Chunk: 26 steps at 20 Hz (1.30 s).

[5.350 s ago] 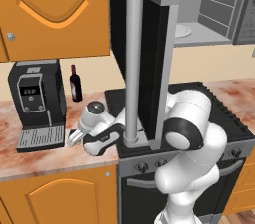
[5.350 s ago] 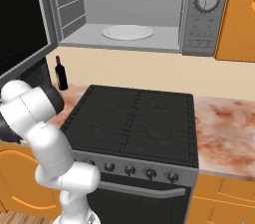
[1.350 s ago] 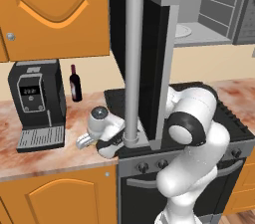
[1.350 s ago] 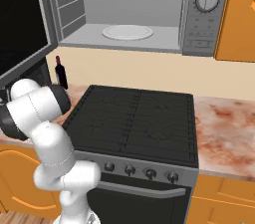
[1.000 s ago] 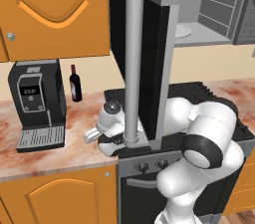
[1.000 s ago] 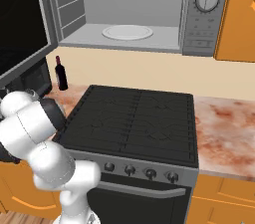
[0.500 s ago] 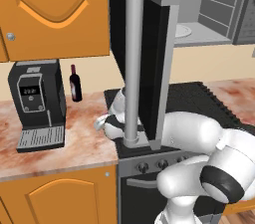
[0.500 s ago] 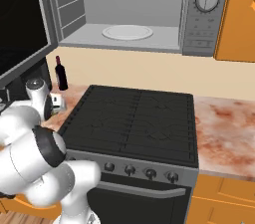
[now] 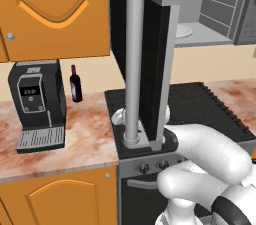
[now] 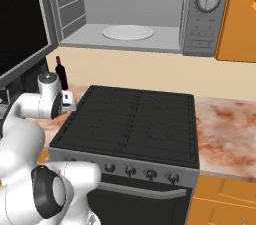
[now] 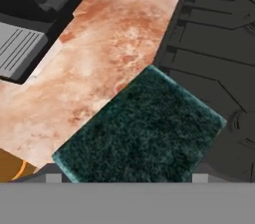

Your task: Place the sponge inside the microwave to prepare for sanitizing.

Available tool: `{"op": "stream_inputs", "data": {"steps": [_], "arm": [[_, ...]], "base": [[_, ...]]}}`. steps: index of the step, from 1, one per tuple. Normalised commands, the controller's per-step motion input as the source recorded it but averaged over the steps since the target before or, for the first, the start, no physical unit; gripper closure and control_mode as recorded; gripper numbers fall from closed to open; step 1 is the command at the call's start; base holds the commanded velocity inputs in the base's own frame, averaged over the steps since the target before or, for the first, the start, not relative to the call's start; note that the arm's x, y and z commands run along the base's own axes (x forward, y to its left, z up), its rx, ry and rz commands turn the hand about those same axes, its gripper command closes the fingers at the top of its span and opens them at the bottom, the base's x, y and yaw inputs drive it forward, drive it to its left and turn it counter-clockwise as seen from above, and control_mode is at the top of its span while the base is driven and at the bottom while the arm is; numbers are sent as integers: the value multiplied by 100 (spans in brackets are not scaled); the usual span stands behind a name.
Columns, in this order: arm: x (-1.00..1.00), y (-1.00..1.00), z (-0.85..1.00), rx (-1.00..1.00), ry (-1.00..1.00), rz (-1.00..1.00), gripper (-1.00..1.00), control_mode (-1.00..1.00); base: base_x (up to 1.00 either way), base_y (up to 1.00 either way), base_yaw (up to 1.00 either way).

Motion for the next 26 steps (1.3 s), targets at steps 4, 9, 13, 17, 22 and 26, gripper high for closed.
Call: {"op": "stream_inputs", "data": {"steps": [4,9,13,17,22,26], "arm": [[-46,-47,31,0,0,-2,100,-100],[-65,-39,30,0,0,-4,100,-100],[-55,-33,58,0,0,-1,100,-100],[-40,-54,20,0,-12,0,100,-100],[-33,-63,28,-5,-10,-1,100,-100],[-1,-90,34,-5,0,-20,100,-100]], "base": [[0,0,0],[0,0,0],[0,0,0],[0,0,0],[0,0,0],[0,0,0]]}}
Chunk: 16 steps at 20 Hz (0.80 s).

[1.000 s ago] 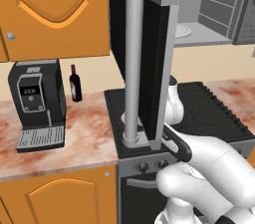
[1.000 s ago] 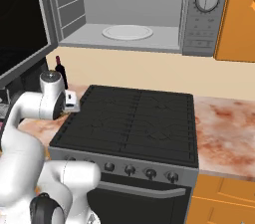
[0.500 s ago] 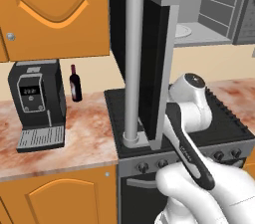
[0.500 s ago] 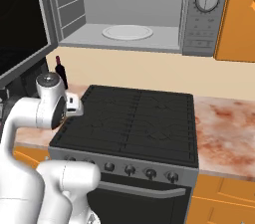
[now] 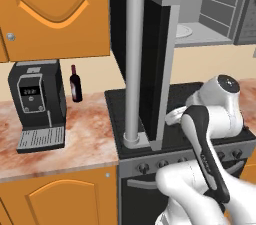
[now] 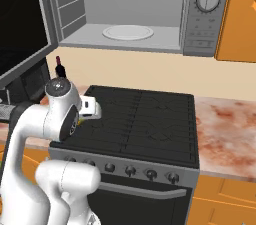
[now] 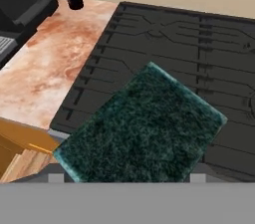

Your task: Place the sponge inside the microwave to prepare for sanitizing.

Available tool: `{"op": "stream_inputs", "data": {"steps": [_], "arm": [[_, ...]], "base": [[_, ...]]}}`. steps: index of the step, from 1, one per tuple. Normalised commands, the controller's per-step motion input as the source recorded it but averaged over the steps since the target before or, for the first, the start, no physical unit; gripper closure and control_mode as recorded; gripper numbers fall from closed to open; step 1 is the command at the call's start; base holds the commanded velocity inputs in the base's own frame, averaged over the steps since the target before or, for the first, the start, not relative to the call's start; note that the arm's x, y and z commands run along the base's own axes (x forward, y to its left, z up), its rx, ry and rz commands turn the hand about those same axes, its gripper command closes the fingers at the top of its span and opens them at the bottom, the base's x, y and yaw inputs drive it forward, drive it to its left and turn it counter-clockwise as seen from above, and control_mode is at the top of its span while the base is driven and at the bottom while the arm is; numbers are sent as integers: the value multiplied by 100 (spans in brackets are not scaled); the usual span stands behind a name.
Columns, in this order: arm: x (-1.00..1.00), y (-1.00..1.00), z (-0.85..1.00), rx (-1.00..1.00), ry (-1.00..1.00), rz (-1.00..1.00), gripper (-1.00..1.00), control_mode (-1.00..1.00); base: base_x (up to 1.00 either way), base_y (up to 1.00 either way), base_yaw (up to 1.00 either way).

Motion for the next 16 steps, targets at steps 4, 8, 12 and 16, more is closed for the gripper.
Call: {"op": "stream_inputs", "data": {"steps": [4,8,12,16], "arm": [[0,-61,82,3,1,-23,100,-100],[-11,-26,85,0,0,-9,100,-100],[-7,0,76,0,0,0,100,-100],[-4,-3,54,-2,-11,0,100,-100]], "base": [[0,0,0],[0,0,0],[0,0,0],[0,0,0]]}}
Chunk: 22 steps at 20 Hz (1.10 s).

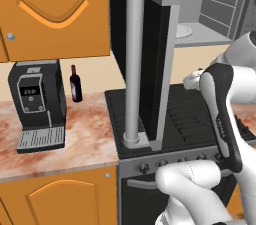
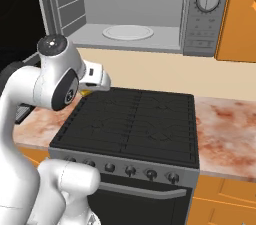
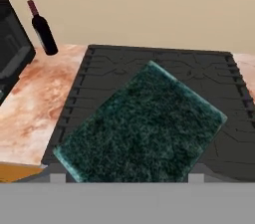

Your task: Place the sponge inside the microwave to prepare for sanitizing.

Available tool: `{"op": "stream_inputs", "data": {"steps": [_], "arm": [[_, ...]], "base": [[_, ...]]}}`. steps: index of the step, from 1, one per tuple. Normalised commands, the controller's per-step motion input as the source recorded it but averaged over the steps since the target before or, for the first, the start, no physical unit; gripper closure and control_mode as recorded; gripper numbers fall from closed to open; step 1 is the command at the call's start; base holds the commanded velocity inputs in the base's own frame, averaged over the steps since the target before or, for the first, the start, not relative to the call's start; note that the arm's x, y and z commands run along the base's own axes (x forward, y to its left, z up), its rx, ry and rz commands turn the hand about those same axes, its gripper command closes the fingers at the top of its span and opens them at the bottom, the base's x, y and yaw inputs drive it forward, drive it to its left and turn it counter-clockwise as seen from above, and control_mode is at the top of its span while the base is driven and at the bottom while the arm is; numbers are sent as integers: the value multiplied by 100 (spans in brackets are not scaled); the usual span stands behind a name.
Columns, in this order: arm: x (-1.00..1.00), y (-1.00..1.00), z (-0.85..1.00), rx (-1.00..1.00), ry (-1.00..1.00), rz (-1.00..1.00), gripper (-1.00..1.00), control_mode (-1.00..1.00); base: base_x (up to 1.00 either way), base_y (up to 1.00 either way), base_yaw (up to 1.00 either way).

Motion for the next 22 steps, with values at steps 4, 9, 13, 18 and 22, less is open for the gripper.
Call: {"op": "stream_inputs", "data": {"steps": [4,9,13,18,22], "arm": [[0,-28,63,-4,-8,0,100,-100],[-10,-24,77,-1,-4,-2,100,-100],[-3,-25,48,-1,-9,-5,100,-100],[-3,-24,18,-8,-24,-2,100,-100],[0,-30,3,-20,-21,-2,100,-100]], "base": [[0,0,0],[0,0,0],[0,0,0],[0,0,0],[0,0,0]]}}
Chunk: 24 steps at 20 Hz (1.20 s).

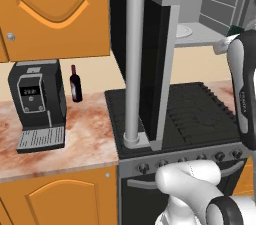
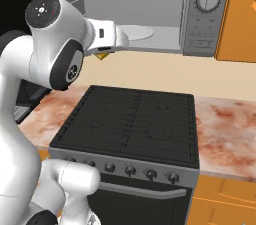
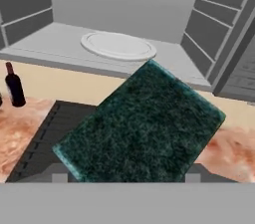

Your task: Place the sponge inside the microwave to prepare for sanitizing.

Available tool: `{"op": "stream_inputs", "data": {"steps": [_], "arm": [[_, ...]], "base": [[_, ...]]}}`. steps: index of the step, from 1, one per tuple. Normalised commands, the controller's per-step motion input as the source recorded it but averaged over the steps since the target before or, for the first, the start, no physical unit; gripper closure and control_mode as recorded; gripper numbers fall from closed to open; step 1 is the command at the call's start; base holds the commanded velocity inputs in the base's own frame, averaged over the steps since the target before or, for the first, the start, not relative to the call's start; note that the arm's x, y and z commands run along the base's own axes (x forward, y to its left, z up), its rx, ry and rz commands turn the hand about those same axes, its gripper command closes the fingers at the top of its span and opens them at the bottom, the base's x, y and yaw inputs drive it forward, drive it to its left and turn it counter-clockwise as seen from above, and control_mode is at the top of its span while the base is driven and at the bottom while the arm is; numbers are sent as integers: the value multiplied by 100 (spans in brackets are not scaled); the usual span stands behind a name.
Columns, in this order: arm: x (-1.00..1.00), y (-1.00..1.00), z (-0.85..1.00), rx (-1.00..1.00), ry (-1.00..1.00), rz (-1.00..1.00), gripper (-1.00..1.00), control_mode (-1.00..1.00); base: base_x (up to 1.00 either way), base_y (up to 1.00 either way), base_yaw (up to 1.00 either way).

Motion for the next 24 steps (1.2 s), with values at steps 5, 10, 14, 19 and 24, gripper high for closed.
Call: {"op": "stream_inputs", "data": {"steps": [5,10,14,19,24], "arm": [[-4,-2,33,-17,-4,0,100,-100],[2,-4,16,0,1,0,100,-100],[18,0,0,11,-2,0,100,-100],[31,-8,1,10,-4,0,100,-100],[37,-10,0,3,0,-1,100,-100]], "base": [[0,0,0],[0,0,0],[0,0,0],[0,0,0],[0,0,0]]}}
